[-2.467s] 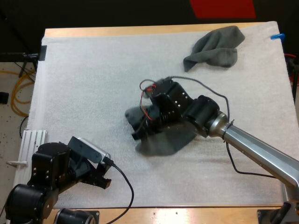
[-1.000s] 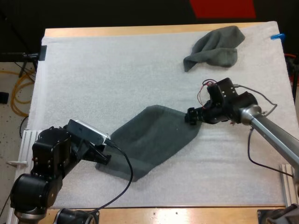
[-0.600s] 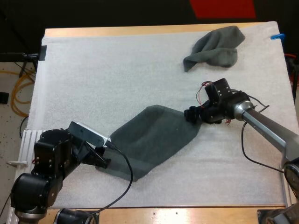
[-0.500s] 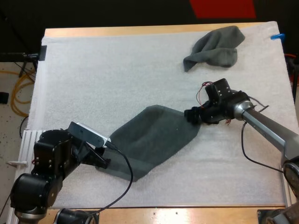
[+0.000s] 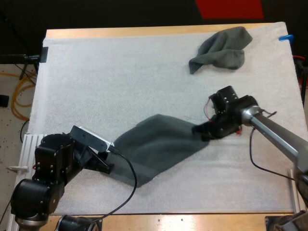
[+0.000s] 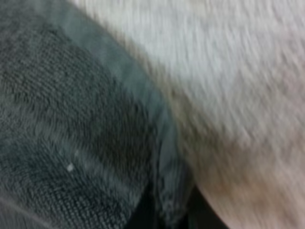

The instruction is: Pick towel from pile fold and stack

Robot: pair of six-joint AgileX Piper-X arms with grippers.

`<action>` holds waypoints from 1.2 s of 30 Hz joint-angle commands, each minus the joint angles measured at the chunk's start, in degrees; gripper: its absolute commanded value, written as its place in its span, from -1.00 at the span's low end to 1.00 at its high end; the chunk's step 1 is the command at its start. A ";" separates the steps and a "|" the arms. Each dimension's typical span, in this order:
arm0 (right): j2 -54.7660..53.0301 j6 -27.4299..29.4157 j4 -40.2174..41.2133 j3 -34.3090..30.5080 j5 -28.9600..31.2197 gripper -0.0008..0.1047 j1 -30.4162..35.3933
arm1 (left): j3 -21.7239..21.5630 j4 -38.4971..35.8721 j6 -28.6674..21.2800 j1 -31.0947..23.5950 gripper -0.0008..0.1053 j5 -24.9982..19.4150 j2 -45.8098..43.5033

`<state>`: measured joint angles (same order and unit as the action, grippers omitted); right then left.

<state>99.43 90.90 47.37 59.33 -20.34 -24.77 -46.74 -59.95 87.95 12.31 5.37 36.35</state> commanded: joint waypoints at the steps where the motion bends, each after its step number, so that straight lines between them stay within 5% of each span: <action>1: -3.20 4.29 7.78 -0.12 3.13 -0.99 -0.02 | -0.08 0.26 0.03 0.19 0.19 -0.50 0.61; 5: -7.17 10.24 20.07 -0.33 9.66 -0.99 -0.02 | -0.08 0.73 0.03 0.19 0.19 0.08 3.85; 7: -9.02 13.01 24.98 -1.15 9.85 -0.99 -0.02 | -0.08 0.71 0.03 0.19 0.19 4.00 7.35; 11: -10.73 13.92 24.29 -4.52 9.85 -0.99 -0.02 | -0.09 1.72 0.03 0.19 0.19 12.35 14.76; 15: -10.72 13.07 22.46 -6.72 9.85 -0.99 -0.02 | -0.26 5.84 0.03 0.23 0.19 15.10 21.44; 23: -10.72 12.26 21.18 -7.52 9.85 -0.99 -0.02 | -7.04 14.13 -0.84 6.87 0.19 13.81 35.13; 29: -10.72 12.10 20.86 -7.52 9.85 -0.99 -0.02 | -16.11 15.75 -0.83 12.31 0.19 4.40 48.58; 36: -10.72 12.10 20.86 -7.52 9.85 -0.99 -0.02 | -22.44 15.66 -0.83 14.60 0.19 4.28 58.06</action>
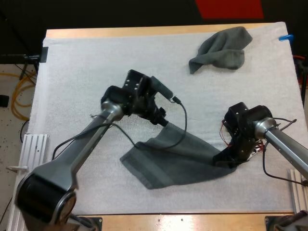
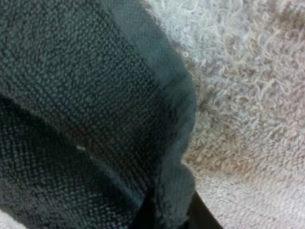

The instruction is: Pick towel from pile fold and stack

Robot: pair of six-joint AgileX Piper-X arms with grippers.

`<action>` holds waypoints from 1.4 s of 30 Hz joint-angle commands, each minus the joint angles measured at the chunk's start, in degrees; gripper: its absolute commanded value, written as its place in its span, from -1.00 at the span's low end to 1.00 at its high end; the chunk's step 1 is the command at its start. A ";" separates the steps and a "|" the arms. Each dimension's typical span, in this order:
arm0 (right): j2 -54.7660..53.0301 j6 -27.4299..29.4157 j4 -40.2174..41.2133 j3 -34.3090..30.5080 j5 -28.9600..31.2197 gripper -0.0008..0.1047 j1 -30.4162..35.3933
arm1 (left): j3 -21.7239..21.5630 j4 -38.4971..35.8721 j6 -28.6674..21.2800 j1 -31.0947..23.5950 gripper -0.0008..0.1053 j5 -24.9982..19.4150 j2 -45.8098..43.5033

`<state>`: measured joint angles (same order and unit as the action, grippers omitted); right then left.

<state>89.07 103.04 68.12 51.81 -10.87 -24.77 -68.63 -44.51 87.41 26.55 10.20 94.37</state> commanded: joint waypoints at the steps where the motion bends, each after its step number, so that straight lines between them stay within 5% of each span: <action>1: -0.35 -0.03 0.11 -0.01 0.38 -0.99 -0.03 | -1.09 0.22 -0.33 0.71 0.19 -0.40 1.42; 23: -0.35 -0.03 0.09 -0.01 0.38 -0.99 -0.03 | -2.39 1.38 -1.04 7.95 0.10 -4.32 15.94; 27: -0.35 -0.03 0.09 -0.01 0.38 -0.99 -0.03 | -2.39 0.55 -1.04 8.15 -0.23 -3.95 16.20; 32: -0.35 -0.03 -0.03 -0.01 0.38 -0.99 -0.03 | -2.39 0.18 -1.06 8.88 -0.96 -3.95 16.20; 42: -1.81 -0.26 -3.17 1.21 4.49 -0.99 -0.03 | -8.72 -5.72 -1.18 9.27 -0.98 -4.43 12.11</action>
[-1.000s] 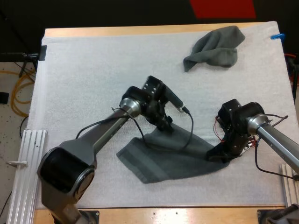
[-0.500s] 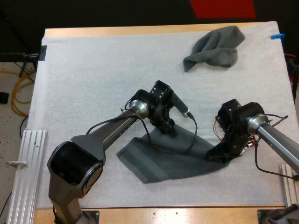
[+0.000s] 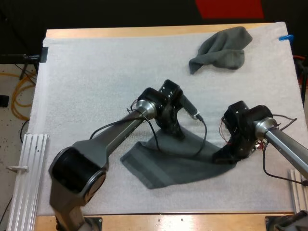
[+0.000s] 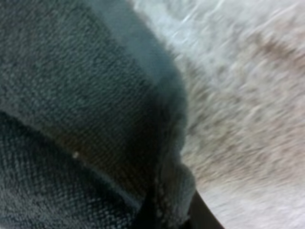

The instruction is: Pick towel from pile fold and stack

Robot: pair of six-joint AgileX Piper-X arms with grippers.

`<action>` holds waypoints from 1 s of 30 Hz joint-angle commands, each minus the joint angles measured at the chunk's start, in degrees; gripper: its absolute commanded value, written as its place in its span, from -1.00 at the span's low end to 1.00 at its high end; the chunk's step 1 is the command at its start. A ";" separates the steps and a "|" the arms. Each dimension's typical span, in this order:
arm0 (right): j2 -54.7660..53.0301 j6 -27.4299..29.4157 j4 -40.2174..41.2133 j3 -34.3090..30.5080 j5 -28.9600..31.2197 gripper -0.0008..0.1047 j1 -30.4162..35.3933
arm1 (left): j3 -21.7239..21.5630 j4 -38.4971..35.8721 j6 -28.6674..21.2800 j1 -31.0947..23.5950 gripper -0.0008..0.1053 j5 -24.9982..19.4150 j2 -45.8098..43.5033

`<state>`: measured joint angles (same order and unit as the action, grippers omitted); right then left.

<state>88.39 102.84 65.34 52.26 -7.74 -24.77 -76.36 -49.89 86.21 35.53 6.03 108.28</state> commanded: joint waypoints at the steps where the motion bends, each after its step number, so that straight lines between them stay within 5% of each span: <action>1: -2.24 -0.17 -0.65 1.56 4.02 -0.99 -0.03 | -1.78 -0.65 0.01 0.29 -0.98 -0.38 -3.41; 8: -11.48 -0.17 -4.16 10.31 15.74 -0.99 -0.03 | -5.39 -3.10 0.01 -0.23 -0.98 -4.99 -15.02; 16: -18.41 -0.01 -4.63 21.60 15.94 -0.99 -0.03 | -6.34 -3.19 2.30 -4.40 -0.98 -5.04 -29.14; 20: -21.33 -0.03 -3.42 24.69 9.64 -0.99 -0.05 | -6.34 -4.74 2.31 -4.85 -0.98 -4.95 -35.11; 30: -29.23 -1.27 9.08 25.95 7.74 -0.99 -6.44 | -6.15 -16.75 11.16 2.11 -0.98 -3.92 -43.35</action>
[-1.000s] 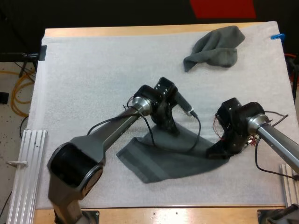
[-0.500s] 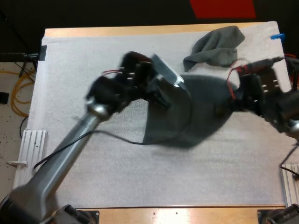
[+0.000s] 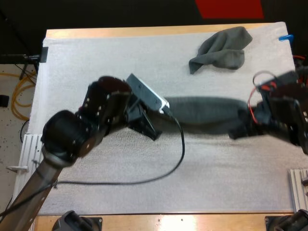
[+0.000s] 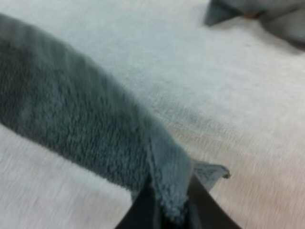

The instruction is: Pick towel from pile fold and stack

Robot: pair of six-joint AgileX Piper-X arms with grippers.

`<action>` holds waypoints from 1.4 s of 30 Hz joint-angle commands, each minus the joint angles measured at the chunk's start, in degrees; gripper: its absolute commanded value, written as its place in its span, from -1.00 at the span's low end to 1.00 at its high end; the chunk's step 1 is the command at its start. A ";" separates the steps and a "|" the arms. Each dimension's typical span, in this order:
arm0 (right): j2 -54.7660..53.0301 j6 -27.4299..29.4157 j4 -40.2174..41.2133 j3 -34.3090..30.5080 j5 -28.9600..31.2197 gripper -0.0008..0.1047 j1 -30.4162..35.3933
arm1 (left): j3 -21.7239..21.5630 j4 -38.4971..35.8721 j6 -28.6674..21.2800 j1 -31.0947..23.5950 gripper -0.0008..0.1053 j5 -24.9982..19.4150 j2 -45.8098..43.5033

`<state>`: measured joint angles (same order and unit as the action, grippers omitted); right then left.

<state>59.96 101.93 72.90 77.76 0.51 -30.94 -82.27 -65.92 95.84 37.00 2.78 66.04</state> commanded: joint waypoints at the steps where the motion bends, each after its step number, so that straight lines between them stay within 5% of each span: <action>1: -1.63 -0.77 3.08 0.45 -0.51 -0.99 -1.15 | -0.25 -1.28 2.50 1.82 -0.98 -0.92 -2.04; 6: -5.29 -3.63 9.92 0.45 -0.51 -0.99 -4.84 | -0.25 -6.23 8.14 6.81 -0.98 -0.91 -5.55; 13: -5.15 -7.26 10.08 -2.68 -0.51 -0.99 -7.59 | 3.70 -9.17 9.15 8.87 -0.98 -10.55 -6.70; 21: 7.09 -5.76 -12.62 -14.01 2.16 -0.99 -4.72 | 21.16 11.78 2.98 -0.94 -0.98 -10.74 -3.26; 26: 17.71 -3.76 -27.12 -14.71 1.75 -0.99 -0.40 | 28.19 25.94 -1.44 -8.66 -0.98 -7.49 2.91; 33: 30.15 -2.66 -43.87 -14.70 2.11 -0.99 2.71 | 29.39 43.54 -4.84 -16.49 -0.98 1.00 15.04; 42: 38.37 -2.73 -51.46 -14.70 4.83 -0.99 3.64 | 29.39 54.38 -5.21 -20.07 -0.98 2.22 25.86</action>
<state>98.29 98.57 22.59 62.86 4.50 -27.62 -52.68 -13.56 91.07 17.12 4.69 91.84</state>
